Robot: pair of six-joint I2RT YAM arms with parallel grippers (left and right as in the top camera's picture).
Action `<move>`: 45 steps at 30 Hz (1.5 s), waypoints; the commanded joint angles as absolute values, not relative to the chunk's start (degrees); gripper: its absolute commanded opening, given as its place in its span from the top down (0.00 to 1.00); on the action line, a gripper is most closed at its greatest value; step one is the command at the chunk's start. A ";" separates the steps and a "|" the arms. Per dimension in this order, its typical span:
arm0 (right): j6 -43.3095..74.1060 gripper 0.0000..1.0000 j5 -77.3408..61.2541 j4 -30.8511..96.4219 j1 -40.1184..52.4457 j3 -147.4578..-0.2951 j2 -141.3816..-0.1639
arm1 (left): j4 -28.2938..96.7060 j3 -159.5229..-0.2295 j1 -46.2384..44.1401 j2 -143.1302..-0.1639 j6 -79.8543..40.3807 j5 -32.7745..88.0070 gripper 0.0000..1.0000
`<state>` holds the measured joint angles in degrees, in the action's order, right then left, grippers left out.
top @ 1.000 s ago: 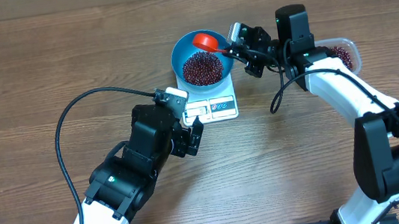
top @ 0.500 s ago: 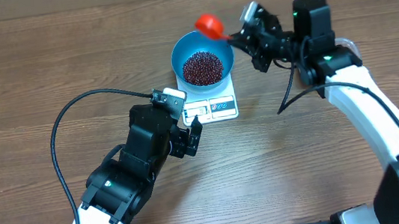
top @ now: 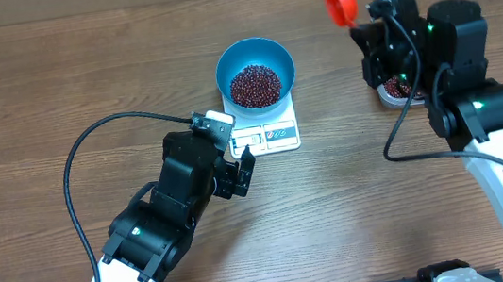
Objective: Scoop item into bowl and weigh 150g on scale
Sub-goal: 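Move the empty scoop right back to the bean tub, then dip the red scoop into the beans and scoop with the right gripper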
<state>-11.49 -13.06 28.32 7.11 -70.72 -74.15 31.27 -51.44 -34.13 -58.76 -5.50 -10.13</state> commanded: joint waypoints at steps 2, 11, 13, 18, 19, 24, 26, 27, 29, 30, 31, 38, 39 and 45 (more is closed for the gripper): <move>-8.84 0.97 1.19 32.86 6.94 -71.00 -74.04 | 31.14 -51.64 -34.15 -57.63 -4.23 -11.07 0.00; -7.51 0.97 18.50 37.91 6.55 -71.00 -74.98 | 30.81 -51.64 -34.15 -57.60 -4.23 -11.11 0.00; -7.49 0.97 18.61 39.64 5.37 -71.00 -75.72 | 30.76 -51.64 -34.15 -57.60 -4.21 -11.11 0.00; -7.05 0.97 18.28 42.89 0.01 -70.83 -80.05 | 30.76 -51.64 -34.15 -57.60 -4.23 -11.07 0.00; -7.05 0.97 17.89 43.46 -1.04 -70.83 -80.93 | 30.76 -51.64 -34.15 -57.60 -4.23 -11.07 0.00; -7.07 0.97 10.55 44.27 -5.02 -70.83 -84.18 | 30.65 -51.64 -34.15 -57.60 -4.23 -11.09 0.00; -7.07 0.96 8.45 44.38 -5.78 -70.83 -85.23 | 30.30 -51.64 -34.15 -57.60 -4.23 -11.09 0.01; -7.09 0.96 8.23 44.49 -5.98 -70.83 -85.84 | 30.13 -51.64 -34.15 -57.60 -4.23 -11.07 0.01; -7.31 0.97 8.23 44.71 -6.09 -70.81 -86.83 | 29.93 -51.64 -34.15 -57.60 -4.23 -11.07 0.00; -7.44 0.96 8.21 44.75 -6.09 -70.78 -87.42 | 29.91 -51.64 -34.15 -57.60 -4.23 -11.09 0.00; -7.53 0.96 8.23 44.71 -6.09 -70.78 -87.96 | 29.91 -51.64 -34.15 -57.60 -4.23 -11.09 0.00; -7.77 0.96 11.90 44.05 -6.09 -70.78 -91.42 | 29.95 -51.64 -34.15 -57.60 -4.23 -10.92 0.00; -8.36 0.96 13.17 43.88 -6.09 -70.78 -91.70 | 29.95 -51.64 -34.15 -57.60 -4.25 -10.90 0.00; -10.72 0.96 17.93 44.14 -6.09 -70.76 -92.64 | 29.93 -51.64 -34.15 -57.60 -4.25 -10.92 0.00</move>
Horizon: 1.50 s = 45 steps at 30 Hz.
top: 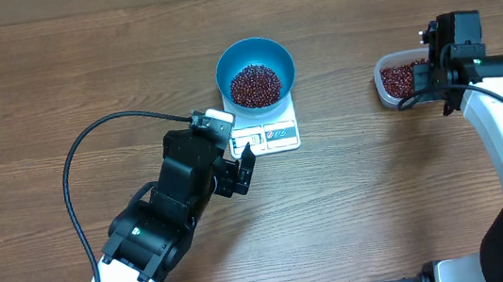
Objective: Scoop item into bowl and weigh 150g on scale
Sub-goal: 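Dip the red scoop into the beans and scoop with the right gripper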
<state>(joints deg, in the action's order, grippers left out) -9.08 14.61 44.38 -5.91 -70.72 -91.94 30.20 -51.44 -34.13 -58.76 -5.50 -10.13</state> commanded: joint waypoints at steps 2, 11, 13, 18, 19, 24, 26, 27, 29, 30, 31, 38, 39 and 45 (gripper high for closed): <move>-12.01 0.96 17.96 44.36 -6.09 -70.72 -93.34 | 29.93 -51.64 -34.15 -57.60 -4.23 -10.92 0.01; -12.05 0.96 17.78 45.39 -6.09 -70.46 -97.36 | 29.91 -51.64 -34.15 -57.60 -4.23 -10.92 0.01; -12.05 0.97 16.45 45.69 -6.09 -70.46 -98.28 | 29.89 -51.64 -34.15 -57.60 -4.23 -10.92 0.01; -12.05 0.96 7.77 45.84 -6.09 -70.46 -98.94 | 29.76 -51.64 -34.15 -57.60 -4.23 -10.92 0.00; -12.03 0.96 5.96 45.93 -6.09 -70.46 -98.94 | 29.74 -51.64 -34.15 -57.60 -4.23 -10.94 0.00; -12.03 0.96 0.03 46.22 -6.09 -70.46 -99.15 | 29.71 -51.64 -34.15 -57.60 -4.25 -10.92 0.00; -12.03 0.96 -1.67 46.15 -6.09 -70.46 -99.15 | 29.71 -51.64 -34.15 -57.60 -4.25 -10.92 0.00; -12.01 0.96 -2.33 46.06 -6.09 -70.46 -99.15 | 29.71 -51.64 -34.15 -57.60 -4.25 -10.92 0.00; -12.01 0.96 -3.79 45.98 -6.15 -70.46 -99.15 | 29.69 -51.64 -34.15 -57.60 -4.25 -10.92 0.01; -12.01 0.96 -4.47 45.95 -6.15 -70.46 -99.15 | 29.71 -51.64 -34.15 -57.60 -4.25 -10.92 0.00; -12.01 0.96 -5.10 45.91 -6.15 -70.46 -99.15 | 29.71 -51.64 -34.15 -57.60 -4.23 -10.92 0.01; -11.79 0.96 -9.82 44.88 -7.77 -70.46 -99.15 | 29.47 -51.64 -34.15 -57.60 -4.23 -10.92 0.00; -11.79 0.96 -11.20 44.88 -8.49 -70.46 -99.15 | 29.41 -51.64 -34.15 -57.60 -4.23 -10.94 0.01; -11.81 0.96 -21.67 45.12 -14.98 -70.46 -99.15 | 28.64 -51.64 -34.15 -57.60 -4.23 -10.94 0.00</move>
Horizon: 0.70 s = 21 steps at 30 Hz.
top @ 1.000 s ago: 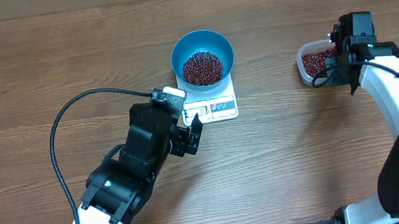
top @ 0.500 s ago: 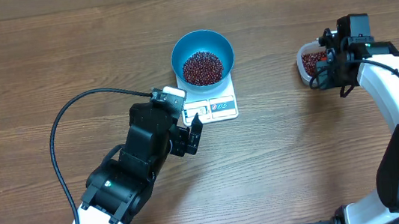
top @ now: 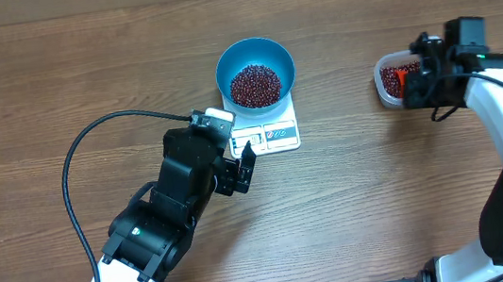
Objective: Scoop item into bowl and weigh 150g on scale
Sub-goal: 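Dip the red scoop into the beans and scoop with the right gripper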
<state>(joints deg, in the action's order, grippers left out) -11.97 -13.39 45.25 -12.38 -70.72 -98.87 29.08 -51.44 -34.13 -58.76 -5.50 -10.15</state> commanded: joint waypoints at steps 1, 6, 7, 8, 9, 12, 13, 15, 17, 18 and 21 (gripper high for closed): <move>-11.84 0.96 -23.44 45.34 -15.97 -70.46 -99.22 | 28.49 -51.64 -34.15 -57.60 -4.23 -10.92 0.00; -11.79 0.96 -28.93 45.89 -19.46 -70.46 -101.84 | 27.77 -51.64 -34.15 -57.60 -4.23 -10.96 0.00; -11.77 0.96 -29.36 46.02 -19.70 -70.46 -102.74 | 27.66 -51.64 -34.15 -57.60 -4.23 -10.96 0.00; -11.42 0.96 -29.63 46.24 -19.90 -70.46 -103.77 | 27.53 -51.64 -34.15 -57.60 -4.23 -10.96 0.00; -10.59 0.96 -29.69 46.24 -19.92 -70.46 -104.55 | 27.40 -51.64 -34.15 -57.60 -4.21 -10.96 0.00; -10.28 0.96 -31.27 46.24 -19.94 -70.46 -105.80 | 27.27 -51.64 -34.15 -57.60 -4.23 -10.94 0.00; -10.31 0.96 -31.75 46.22 -19.94 -70.46 -105.82 | 27.16 -51.64 -34.15 -57.60 -4.23 -10.94 0.01; -10.28 0.96 -32.14 46.22 -19.97 -70.48 -105.82 | 26.98 -51.64 -34.15 -57.60 -4.23 -10.94 0.00; -10.28 0.96 -33.12 46.19 -19.97 -70.48 -105.82 | 26.87 -51.64 -34.15 -57.60 -4.23 -10.94 0.01; -10.28 0.96 -34.17 46.09 -19.97 -70.48 -105.82 | 26.83 -51.64 -34.15 -57.60 -4.23 -10.94 0.00; -10.24 0.96 -36.64 45.71 -19.97 -70.48 -105.84 | 26.83 -51.64 -34.15 -57.60 -4.23 -10.94 0.00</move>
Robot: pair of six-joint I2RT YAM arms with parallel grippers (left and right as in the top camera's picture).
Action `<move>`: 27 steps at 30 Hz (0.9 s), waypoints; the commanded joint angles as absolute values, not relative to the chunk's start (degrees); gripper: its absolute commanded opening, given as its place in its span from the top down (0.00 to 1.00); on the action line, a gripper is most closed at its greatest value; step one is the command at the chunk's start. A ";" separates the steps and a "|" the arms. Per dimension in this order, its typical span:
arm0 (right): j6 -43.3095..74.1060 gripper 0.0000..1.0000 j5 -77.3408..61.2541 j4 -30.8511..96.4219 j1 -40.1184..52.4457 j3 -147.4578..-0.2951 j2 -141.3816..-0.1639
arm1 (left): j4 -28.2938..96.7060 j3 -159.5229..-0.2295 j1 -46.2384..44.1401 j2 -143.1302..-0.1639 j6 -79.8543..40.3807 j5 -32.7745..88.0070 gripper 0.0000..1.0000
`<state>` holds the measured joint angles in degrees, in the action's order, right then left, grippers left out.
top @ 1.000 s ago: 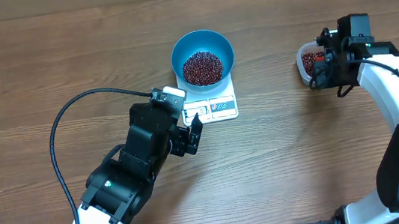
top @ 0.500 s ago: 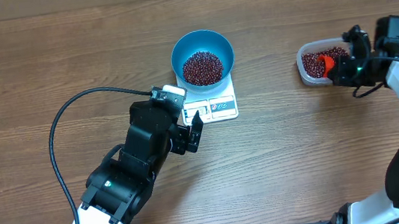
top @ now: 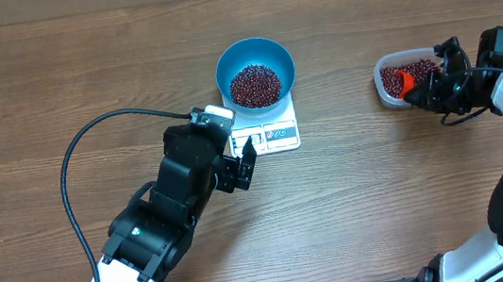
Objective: Scoop item into bowl and weigh 150g on scale
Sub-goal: 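Dip the red scoop into the beans and scoop with the right gripper, then lift the filled scoop and carry it left over the blue bowl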
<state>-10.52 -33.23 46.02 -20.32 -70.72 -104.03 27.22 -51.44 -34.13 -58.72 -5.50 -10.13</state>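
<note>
A blue bowl [top: 253,53] holding red beans [top: 255,85] stands on a white scale [top: 268,136] in the middle of the table. At the right, a clear tub [top: 383,79] holds more red beans. The red scoop [top: 404,80] lies with its head down among them. My right gripper [top: 428,89] reaches in from the right and is shut on the scoop's handle. My left gripper [top: 241,169] hovers just below the scale's front left corner, fingers apart and holding nothing.
A black cable [top: 91,145] loops from the left arm across the left part of the wooden table [top: 37,89]. The right arm's white link runs along the table's right edge.
The right wrist has shifted to the right and now reaches the tub from the side. The red scoop sits slightly lower in the beans. The left arm, bowl and scale are unchanged.
First my right gripper held the red scoop high up, left of the tub and behind it. Then it was over the tub's right side with the scoop hidden. After that the scoop showed inside the tub, where it still is. The left arm never moved.
</note>
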 commanded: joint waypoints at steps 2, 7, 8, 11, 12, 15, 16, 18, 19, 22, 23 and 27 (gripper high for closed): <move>-10.22 0.96 -37.06 45.58 -19.99 -70.48 -105.84 | 26.83 -51.64 -34.15 -57.60 -4.23 -10.94 0.00; -9.15 0.96 -37.45 44.95 -20.03 -70.48 -105.84 | 26.50 -51.64 -34.15 -57.60 -4.21 -10.96 0.00; -8.95 0.96 -37.71 44.64 -20.05 -70.48 -105.84 | 26.50 -51.64 -34.15 -57.60 -4.23 -10.94 0.00; -8.97 0.96 -39.75 43.77 -20.53 -70.48 -105.84 | 26.50 -51.64 -34.15 -57.60 -4.23 -10.94 0.00; -8.97 0.96 -40.53 43.59 -20.82 -70.48 -105.84 | 26.50 -51.64 -34.15 -57.60 -4.21 -10.94 0.01; -8.97 0.97 -42.63 43.35 -22.09 -70.48 -105.84 | 26.44 -51.64 -34.15 -57.60 -4.23 -10.96 0.00; -8.88 0.97 -43.22 43.38 -22.55 -70.48 -105.84 | 26.39 -51.64 -34.15 -57.60 -4.21 -10.96 0.00; -8.51 0.96 -44.66 43.40 -23.64 -70.48 -105.84 | 26.28 -51.64 -34.15 -57.60 -4.23 -10.94 0.00; -8.27 0.97 -45.34 43.40 -24.16 -70.48 -105.84 | 26.28 -51.64 -34.15 -57.60 -4.23 -10.94 0.00; -7.88 0.96 -47.81 43.40 -25.91 -70.48 -105.84 | 26.28 -51.64 -34.15 -57.60 -4.23 -10.94 0.00; -7.86 0.96 -48.40 43.42 -26.33 -70.48 -105.84 | 26.28 -51.64 -34.15 -57.60 -4.23 -10.94 0.00; -7.66 0.96 -49.76 43.46 -28.29 -70.48 -105.84 | 26.28 -51.64 -34.15 -57.60 -4.23 -10.92 0.01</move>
